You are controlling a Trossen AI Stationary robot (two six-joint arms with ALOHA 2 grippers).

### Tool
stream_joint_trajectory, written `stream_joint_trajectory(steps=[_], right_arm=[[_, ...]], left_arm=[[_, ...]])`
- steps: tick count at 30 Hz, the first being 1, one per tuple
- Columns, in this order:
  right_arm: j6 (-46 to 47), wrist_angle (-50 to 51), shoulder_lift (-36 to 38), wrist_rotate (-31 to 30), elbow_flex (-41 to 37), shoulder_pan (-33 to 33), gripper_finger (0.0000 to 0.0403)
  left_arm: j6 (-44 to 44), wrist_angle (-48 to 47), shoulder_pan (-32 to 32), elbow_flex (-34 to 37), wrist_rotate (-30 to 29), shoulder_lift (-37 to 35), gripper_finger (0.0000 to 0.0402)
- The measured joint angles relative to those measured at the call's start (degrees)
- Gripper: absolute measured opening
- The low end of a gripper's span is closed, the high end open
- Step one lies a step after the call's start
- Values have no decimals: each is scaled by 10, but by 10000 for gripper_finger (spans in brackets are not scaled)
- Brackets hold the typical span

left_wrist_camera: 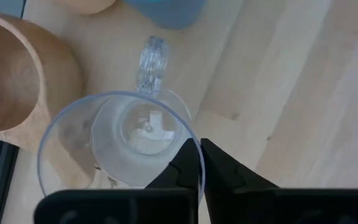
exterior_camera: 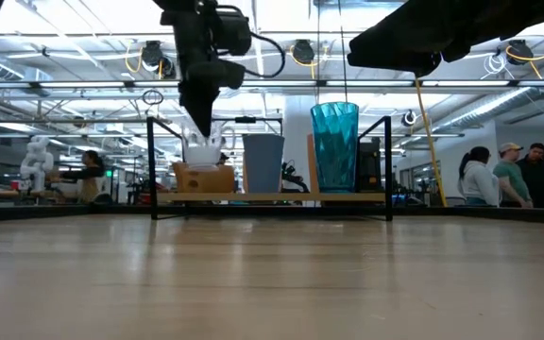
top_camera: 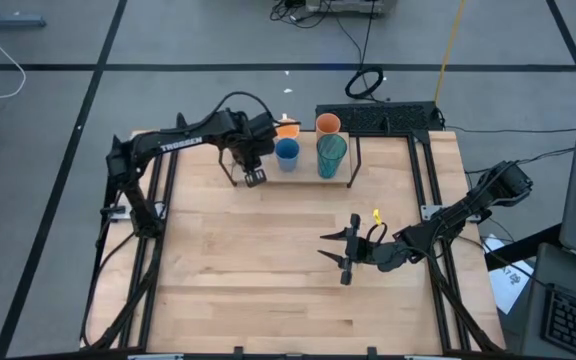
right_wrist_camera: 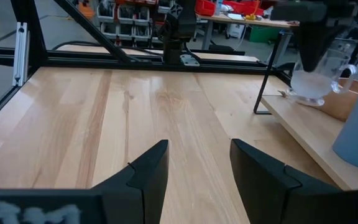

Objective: Stack small to large cups/mugs on shelf
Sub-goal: Put the transparent mug on the shelf

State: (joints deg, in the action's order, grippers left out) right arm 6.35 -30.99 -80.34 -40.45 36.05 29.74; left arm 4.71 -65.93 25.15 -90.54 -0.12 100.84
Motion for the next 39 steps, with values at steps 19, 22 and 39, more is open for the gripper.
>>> stream_joint_trajectory(steps=[19, 22, 39], right_arm=[[2, 2, 0, 0, 0, 0, 164], [2, 2, 0, 0, 0, 0, 164], [0, 0, 0, 0, 0, 0, 164]], left_arm=[[-13, 48, 11, 50, -15, 21, 10], [-11, 51, 11, 51, -14, 21, 4], [1, 62, 13, 51, -48, 21, 66]])
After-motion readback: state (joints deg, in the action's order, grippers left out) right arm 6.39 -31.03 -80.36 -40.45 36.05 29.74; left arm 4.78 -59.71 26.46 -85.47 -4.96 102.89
